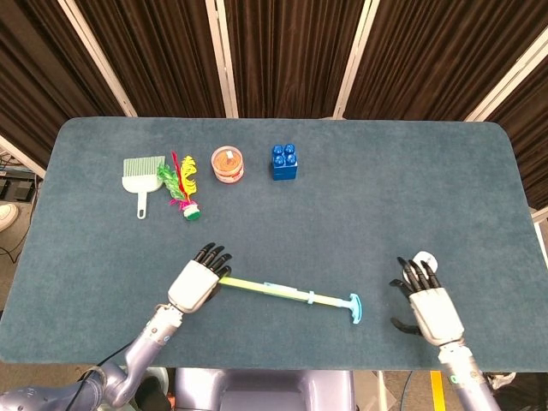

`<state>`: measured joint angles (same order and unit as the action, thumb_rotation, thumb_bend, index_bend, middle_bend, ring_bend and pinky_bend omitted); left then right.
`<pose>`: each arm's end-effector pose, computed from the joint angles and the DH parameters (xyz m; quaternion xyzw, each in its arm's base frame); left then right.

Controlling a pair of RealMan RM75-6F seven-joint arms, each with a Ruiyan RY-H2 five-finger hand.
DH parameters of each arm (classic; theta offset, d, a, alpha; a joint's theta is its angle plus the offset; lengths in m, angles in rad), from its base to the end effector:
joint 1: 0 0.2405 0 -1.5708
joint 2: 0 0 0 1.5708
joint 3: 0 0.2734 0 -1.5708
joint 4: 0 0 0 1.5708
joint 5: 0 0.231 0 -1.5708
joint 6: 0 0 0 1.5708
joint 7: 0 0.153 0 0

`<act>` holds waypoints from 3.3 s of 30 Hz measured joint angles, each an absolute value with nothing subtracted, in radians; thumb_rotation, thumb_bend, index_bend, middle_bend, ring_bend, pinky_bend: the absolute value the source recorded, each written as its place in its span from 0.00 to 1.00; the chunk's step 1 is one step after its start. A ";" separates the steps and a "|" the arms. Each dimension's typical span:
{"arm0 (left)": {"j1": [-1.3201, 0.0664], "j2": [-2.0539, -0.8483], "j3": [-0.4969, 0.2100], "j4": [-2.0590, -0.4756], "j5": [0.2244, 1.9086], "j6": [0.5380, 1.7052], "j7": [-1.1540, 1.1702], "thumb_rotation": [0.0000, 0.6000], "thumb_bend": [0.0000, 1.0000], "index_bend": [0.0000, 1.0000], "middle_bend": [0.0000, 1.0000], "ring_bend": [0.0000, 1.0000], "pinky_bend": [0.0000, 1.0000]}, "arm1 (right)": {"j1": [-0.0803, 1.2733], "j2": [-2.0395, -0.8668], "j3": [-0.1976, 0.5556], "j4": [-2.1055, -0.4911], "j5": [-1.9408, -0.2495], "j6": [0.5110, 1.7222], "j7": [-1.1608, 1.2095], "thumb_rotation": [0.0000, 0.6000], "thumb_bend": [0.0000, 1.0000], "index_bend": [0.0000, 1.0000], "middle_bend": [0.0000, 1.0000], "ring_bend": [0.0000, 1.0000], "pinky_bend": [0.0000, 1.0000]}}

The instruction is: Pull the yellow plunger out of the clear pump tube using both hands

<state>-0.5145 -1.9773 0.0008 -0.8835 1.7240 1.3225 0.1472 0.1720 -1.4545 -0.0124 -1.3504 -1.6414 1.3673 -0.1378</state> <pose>-0.1924 0.2769 -0.1321 -0.7701 -0.2142 -0.4567 0.3906 -0.3181 -0.2037 0.0197 0.7015 -0.3475 0.3661 0.5032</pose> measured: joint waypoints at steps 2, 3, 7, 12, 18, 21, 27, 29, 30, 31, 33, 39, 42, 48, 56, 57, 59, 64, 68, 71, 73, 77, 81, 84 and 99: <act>-0.522 -1.982 0.001 -0.876 1.727 1.322 0.150 1.00 0.50 0.54 0.24 0.14 0.16 | 0.174 -1.472 -0.012 -1.346 -1.645 1.371 -0.157 1.00 0.21 0.34 0.00 0.00 0.00; -0.524 -1.984 0.001 -0.874 1.728 1.322 0.152 1.00 0.50 0.54 0.25 0.14 0.16 | 0.174 -1.476 -0.011 -1.349 -1.646 1.374 -0.167 1.00 0.21 0.34 0.00 0.00 0.00; -0.529 -1.989 0.000 -0.871 1.727 1.324 0.161 1.00 0.50 0.54 0.25 0.14 0.16 | 0.172 -1.486 -0.011 -1.386 -1.652 1.386 -0.217 1.00 0.21 0.34 0.00 0.00 0.00; -0.531 -1.986 0.003 -0.870 1.729 1.326 0.180 1.00 0.50 0.54 0.25 0.14 0.16 | 0.176 -1.493 -0.007 -1.443 -1.651 1.382 -0.293 1.00 0.21 0.34 0.00 0.00 0.00; -0.531 -1.986 0.006 -0.875 1.734 1.341 0.204 1.00 0.50 0.55 0.25 0.14 0.16 | 0.186 -1.508 0.017 -1.524 -1.592 1.343 -0.410 1.00 0.21 0.34 0.00 0.00 0.00; -0.532 -1.993 0.008 -0.873 1.737 1.347 0.221 1.00 0.50 0.55 0.25 0.14 0.16 | 0.189 -1.526 0.024 -1.565 -1.552 1.319 -0.472 1.00 0.21 0.34 0.00 0.00 0.00; -0.536 -2.008 -0.003 -0.851 1.739 1.366 0.271 1.00 0.50 0.56 0.26 0.15 0.16 | 0.189 -1.554 0.014 -1.619 -1.526 1.298 -0.552 1.00 0.21 0.34 0.00 0.00 0.00; -0.541 -2.013 -0.012 -0.835 1.738 1.374 0.289 1.00 0.50 0.56 0.27 0.15 0.16 | 0.187 -1.558 0.009 -1.638 -1.525 1.300 -0.572 1.00 0.21 0.34 0.00 0.00 0.00; -0.543 -2.015 -0.017 -0.827 1.738 1.377 0.299 1.00 0.49 0.56 0.27 0.16 0.16 | 0.186 -1.559 0.008 -1.644 -1.524 1.301 -0.580 1.00 0.21 0.34 0.00 0.00 0.00; -0.546 -2.019 -0.022 -0.813 1.737 1.380 0.312 1.00 0.49 0.56 0.27 0.16 0.16 | 0.185 -1.561 0.006 -1.649 -1.524 1.303 -0.589 1.00 0.21 0.34 0.00 0.00 0.00; -0.551 -2.027 -0.030 -0.792 1.734 1.383 0.330 1.00 0.49 0.56 0.27 0.16 0.16 | 0.184 -1.564 0.003 -1.663 -1.525 1.307 -0.607 1.00 0.21 0.34 0.00 0.00 0.00; -0.557 -2.056 -0.038 -0.753 1.719 1.378 0.343 1.00 0.49 0.56 0.27 0.16 0.16 | 0.180 -1.578 -0.004 -1.686 -1.514 1.309 -0.642 1.00 0.21 0.34 0.00 0.00 0.00; -0.555 -2.062 -0.033 -0.752 1.718 1.381 0.339 1.00 0.49 0.56 0.27 0.16 0.16 | 0.179 -1.591 -0.009 -1.684 -1.503 1.303 -0.653 1.00 0.21 0.33 0.00 0.00 0.00; -0.554 -2.079 -0.016 -0.757 1.729 1.393 0.339 1.00 0.48 0.56 0.27 0.16 0.16 | 0.180 -1.633 -0.010 -1.661 -1.479 1.287 -0.657 1.00 0.21 0.31 0.00 0.00 0.00; -0.550 -2.094 -0.004 -0.760 1.728 1.397 0.331 1.00 0.48 0.56 0.27 0.16 0.16 | 0.188 -1.678 -0.003 -1.610 -1.459 1.277 -0.653 1.00 0.21 0.31 0.00 0.00 0.00; -0.549 -2.095 -0.003 -0.762 1.728 1.399 0.330 1.00 0.48 0.56 0.27 0.16 0.16 | 0.189 -1.681 -0.002 -1.604 -1.458 1.275 -0.651 1.00 0.21 0.31 0.00 0.00 0.00; -0.547 -2.096 -0.001 -0.768 1.729 1.405 0.326 1.00 0.48 0.56 0.27 0.16 0.16 | 0.192 -1.687 0.000 -1.589 -1.454 1.271 -0.643 1.00 0.21 0.32 0.00 0.00 0.00; -0.544 -2.093 0.002 -0.787 1.734 1.421 0.325 1.00 0.48 0.56 0.27 0.16 0.16 | 0.198 -1.698 0.003 -1.555 -1.444 1.259 -0.622 1.00 0.26 0.45 0.03 0.00 0.00; -0.546 -2.087 -0.002 -0.798 1.731 1.424 0.328 1.00 0.48 0.56 0.27 0.16 0.16 | 0.200 -1.703 -0.002 -1.527 -1.430 1.244 -0.598 1.00 0.32 0.63 0.10 0.00 0.00; -0.546 -2.082 -0.003 -0.804 1.729 1.425 0.331 1.00 0.48 0.56 0.27 0.16 0.16 | 0.201 -1.705 -0.004 -1.511 -1.432 1.244 -0.587 1.00 0.36 0.72 0.14 0.00 0.00; -0.546 -2.077 -0.004 -0.808 1.728 1.425 0.333 1.00 0.48 0.57 0.27 0.16 0.16 | 0.201 -1.705 -0.004 -1.505 -1.434 1.248 -0.583 1.00 0.37 0.76 0.16 0.00 0.00; -0.544 -2.067 -0.005 -0.820 1.726 1.429 0.334 1.00 0.49 0.58 0.28 0.16 0.16 | 0.201 -1.698 0.000 -1.502 -1.441 1.265 -0.578 1.00 0.39 0.79 0.18 0.00 0.01; -0.542 -2.057 -0.003 -0.836 1.728 1.436 0.335 1.00 0.50 0.61 0.29 0.17 0.16 | 0.204 -1.684 0.006 -1.507 -1.446 1.273 -0.580 1.00 0.39 0.80 0.18 0.00 0.02; -0.540 -2.049 0.001 -0.849 1.730 1.440 0.337 1.00 0.52 0.62 0.30 0.17 0.16 | 0.208 -1.674 0.011 -1.510 -1.447 1.276 -0.587 1.00 0.39 0.80 0.19 0.00 0.02; -0.518 -2.012 0.006 -0.896 1.737 1.477 0.369 1.00 0.59 0.68 0.34 0.19 0.16 | 0.229 -1.619 0.049 -1.512 -1.441 1.287 -0.573 1.00 0.39 0.81 0.19 0.00 0.02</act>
<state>-0.5184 -2.0116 0.0064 -0.8962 1.7371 1.4766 0.3691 0.2291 -1.6190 0.0493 -1.5118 -1.4405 1.2866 -0.5734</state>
